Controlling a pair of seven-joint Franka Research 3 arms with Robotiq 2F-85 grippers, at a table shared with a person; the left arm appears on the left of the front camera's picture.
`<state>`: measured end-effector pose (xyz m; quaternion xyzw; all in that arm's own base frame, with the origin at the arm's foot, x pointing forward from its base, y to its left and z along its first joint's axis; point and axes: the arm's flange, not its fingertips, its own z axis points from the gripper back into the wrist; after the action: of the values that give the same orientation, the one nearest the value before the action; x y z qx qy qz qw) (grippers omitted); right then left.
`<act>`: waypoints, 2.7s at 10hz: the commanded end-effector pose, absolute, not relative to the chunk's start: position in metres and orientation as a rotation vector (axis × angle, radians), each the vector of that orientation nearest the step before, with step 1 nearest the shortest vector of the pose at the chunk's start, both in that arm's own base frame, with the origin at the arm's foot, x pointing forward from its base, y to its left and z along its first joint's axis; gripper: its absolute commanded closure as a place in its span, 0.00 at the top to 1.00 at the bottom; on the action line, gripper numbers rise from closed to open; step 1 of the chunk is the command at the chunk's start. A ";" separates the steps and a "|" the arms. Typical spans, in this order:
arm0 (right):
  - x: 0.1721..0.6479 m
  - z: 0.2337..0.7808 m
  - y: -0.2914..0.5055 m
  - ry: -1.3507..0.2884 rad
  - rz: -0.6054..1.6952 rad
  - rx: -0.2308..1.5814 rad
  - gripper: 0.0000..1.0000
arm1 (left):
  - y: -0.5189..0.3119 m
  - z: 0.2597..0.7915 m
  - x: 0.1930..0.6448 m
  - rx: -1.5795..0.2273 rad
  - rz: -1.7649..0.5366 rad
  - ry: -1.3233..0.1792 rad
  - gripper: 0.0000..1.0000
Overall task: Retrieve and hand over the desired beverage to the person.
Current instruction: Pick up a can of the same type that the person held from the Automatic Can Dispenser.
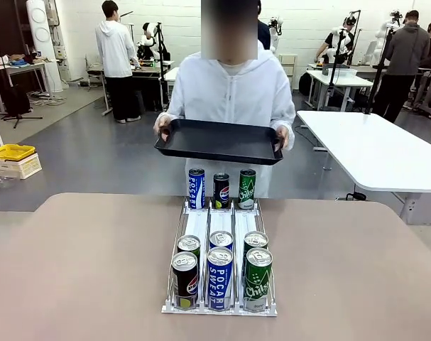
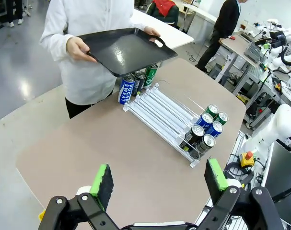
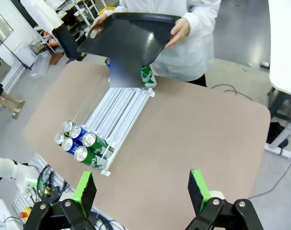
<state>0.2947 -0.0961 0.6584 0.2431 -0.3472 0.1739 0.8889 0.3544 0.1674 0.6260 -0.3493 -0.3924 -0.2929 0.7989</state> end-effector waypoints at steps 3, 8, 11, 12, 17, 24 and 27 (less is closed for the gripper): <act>0.296 0.658 -0.096 -0.717 0.358 0.497 1.00 | 0.169 0.629 0.355 -0.769 -0.626 -0.855 1.00; 0.296 0.658 -0.096 -0.717 0.358 0.497 1.00 | 0.169 0.629 0.355 -0.769 -0.626 -0.855 1.00; 0.296 0.658 -0.096 -0.717 0.358 0.497 1.00 | 0.169 0.629 0.355 -0.769 -0.626 -0.855 1.00; 0.296 0.658 -0.096 -0.717 0.358 0.497 1.00 | 0.169 0.629 0.355 -0.769 -0.626 -0.855 1.00; 0.296 0.658 -0.096 -0.717 0.358 0.497 1.00 | 0.169 0.629 0.355 -0.769 -0.626 -0.855 1.00; 0.296 0.658 -0.096 -0.717 0.358 0.497 1.00 | 0.169 0.629 0.355 -0.769 -0.626 -0.855 1.00; 0.296 0.658 -0.096 -0.717 0.358 0.497 1.00 | 0.169 0.629 0.355 -0.769 -0.626 -0.855 1.00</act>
<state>0.2947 -0.0961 0.6584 0.2431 -0.3472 0.1739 0.8889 0.3544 0.1673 0.6260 -0.3496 -0.3923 -0.2930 0.7988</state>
